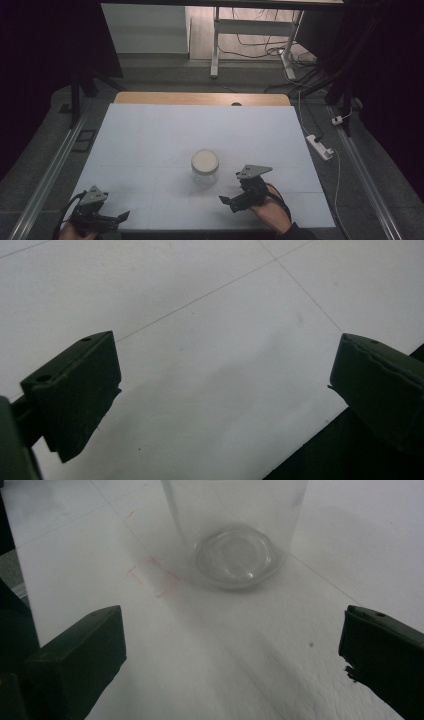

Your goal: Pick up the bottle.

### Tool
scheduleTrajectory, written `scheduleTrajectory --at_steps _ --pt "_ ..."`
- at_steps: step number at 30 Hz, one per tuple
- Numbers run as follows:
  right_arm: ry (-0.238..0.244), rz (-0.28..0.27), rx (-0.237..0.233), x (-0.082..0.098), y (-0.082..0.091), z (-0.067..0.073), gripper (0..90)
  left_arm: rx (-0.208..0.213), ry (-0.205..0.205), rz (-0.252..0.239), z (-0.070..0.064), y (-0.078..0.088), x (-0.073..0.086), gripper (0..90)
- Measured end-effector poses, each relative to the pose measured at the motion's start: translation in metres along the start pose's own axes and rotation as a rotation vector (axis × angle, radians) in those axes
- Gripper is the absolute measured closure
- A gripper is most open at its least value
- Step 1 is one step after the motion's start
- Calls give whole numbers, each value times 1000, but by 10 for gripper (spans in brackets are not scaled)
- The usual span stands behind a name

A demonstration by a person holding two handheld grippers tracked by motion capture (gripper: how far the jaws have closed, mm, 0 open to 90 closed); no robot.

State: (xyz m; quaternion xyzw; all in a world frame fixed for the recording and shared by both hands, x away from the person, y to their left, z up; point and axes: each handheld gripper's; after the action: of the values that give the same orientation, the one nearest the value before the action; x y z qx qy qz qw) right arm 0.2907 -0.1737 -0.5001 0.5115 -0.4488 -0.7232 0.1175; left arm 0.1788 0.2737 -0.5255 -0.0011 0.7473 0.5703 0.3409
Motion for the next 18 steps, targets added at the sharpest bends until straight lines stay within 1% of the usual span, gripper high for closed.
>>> scheduleTrajectory --at_steps 3,6,9,10,18 --pt "13 0 3 -6 -5 1 0 1 -2 0 0 0 0 11" --pt "13 1 -1 -11 -10 0 0 3 -1 1 0 0 0 11" --pt "28 15 -1 -15 -16 -1 0 2 -4 4 0 0 0 11" --pt "24 16 -3 -16 -17 -1 0 2 -4 6 0 0 0 11" --pt "29 -9 -19 -28 -29 -5 0 4 -7 8 0 -1 -1 11"
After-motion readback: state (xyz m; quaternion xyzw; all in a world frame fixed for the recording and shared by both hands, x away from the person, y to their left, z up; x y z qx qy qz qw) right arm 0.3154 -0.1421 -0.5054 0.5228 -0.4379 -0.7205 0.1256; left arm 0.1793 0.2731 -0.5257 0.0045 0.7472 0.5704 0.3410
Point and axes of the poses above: each handheld gripper's, and its own axes: y roughly backward along the jaws, x roughly out of its underside, z roughly to its left, and after that the axes turned 9 degrees about z, right-handed
